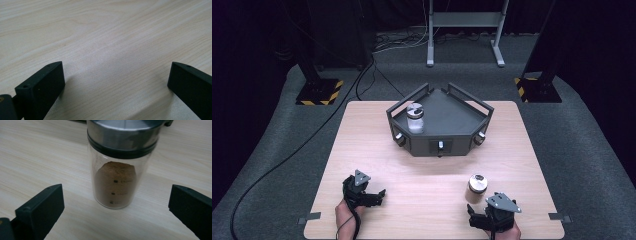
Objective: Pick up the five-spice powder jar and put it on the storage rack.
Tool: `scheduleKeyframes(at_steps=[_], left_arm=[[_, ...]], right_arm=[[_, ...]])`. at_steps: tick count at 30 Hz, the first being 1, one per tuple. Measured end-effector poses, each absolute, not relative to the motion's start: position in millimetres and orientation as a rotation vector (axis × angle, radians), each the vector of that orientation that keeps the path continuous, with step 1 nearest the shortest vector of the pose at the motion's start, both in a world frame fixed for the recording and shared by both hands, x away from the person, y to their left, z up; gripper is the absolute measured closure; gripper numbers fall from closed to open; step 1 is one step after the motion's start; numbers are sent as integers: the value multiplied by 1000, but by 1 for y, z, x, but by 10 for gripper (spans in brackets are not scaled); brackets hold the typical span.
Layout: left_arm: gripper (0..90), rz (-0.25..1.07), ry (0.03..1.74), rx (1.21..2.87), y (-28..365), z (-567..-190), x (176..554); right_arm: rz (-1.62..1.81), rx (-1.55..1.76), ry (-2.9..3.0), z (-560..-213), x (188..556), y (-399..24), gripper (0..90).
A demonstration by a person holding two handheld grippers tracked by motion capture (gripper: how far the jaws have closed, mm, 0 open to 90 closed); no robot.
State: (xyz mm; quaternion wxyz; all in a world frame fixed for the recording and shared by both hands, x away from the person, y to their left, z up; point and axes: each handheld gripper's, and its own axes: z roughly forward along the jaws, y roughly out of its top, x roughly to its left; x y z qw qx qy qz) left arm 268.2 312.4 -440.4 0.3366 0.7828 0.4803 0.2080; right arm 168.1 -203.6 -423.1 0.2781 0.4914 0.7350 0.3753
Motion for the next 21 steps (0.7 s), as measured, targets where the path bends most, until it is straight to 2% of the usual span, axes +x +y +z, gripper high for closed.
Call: scheduleKeyframes(at_steps=[12,21], left_arm=[[10,542,1252,2040,312,-440,268],[9,543,1250,2043,313,-440,268]], right_arm=[[993,1353,1987,-439,207,-195,0],[1000,1355,1997,-446,219,-193,0]])
